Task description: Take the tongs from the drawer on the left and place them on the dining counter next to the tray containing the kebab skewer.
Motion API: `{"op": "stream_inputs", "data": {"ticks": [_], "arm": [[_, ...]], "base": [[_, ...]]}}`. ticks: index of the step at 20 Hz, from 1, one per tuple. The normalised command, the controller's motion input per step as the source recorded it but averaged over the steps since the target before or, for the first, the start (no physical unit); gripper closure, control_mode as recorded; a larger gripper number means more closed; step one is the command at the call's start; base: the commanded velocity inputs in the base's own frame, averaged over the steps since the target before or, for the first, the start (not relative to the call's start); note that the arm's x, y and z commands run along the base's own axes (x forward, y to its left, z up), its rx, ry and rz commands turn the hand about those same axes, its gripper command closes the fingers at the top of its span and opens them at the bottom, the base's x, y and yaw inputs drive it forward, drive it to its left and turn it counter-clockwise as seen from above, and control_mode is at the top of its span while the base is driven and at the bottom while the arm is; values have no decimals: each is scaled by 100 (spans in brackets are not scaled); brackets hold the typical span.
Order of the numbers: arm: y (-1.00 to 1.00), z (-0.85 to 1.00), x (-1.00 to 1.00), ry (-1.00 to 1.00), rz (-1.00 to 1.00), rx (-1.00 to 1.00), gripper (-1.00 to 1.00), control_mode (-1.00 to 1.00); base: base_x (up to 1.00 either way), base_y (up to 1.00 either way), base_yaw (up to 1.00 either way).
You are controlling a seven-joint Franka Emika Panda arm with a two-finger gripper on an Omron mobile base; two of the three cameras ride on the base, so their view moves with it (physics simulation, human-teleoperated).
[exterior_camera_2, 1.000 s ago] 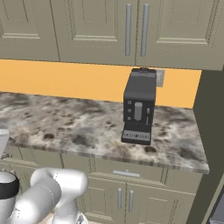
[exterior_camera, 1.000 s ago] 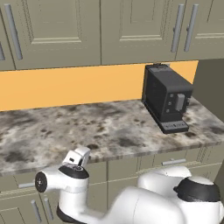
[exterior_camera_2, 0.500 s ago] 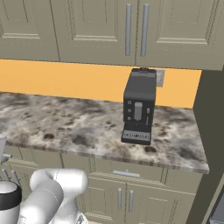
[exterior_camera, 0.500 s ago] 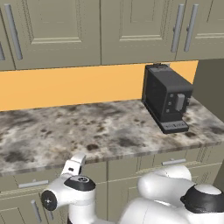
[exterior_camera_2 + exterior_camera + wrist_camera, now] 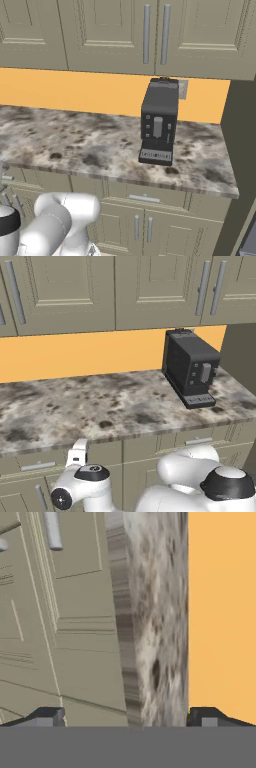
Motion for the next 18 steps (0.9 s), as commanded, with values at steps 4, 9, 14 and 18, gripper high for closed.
{"op": "stream_inputs", "data": {"ticks": [4, 9, 14, 18], "arm": [[44, -33, 0, -1, 8, -7, -100, -100], [41, -29, 0, -1, 4, -5, -100, -100], [32, -21, 3, 0, 1, -3, -100, -100], [22, -14, 5, 0, 0, -2, -100, -100]], "base": [[0, 0, 0], [0, 0, 0], [0, 0, 0], [0, 0, 0]]}}
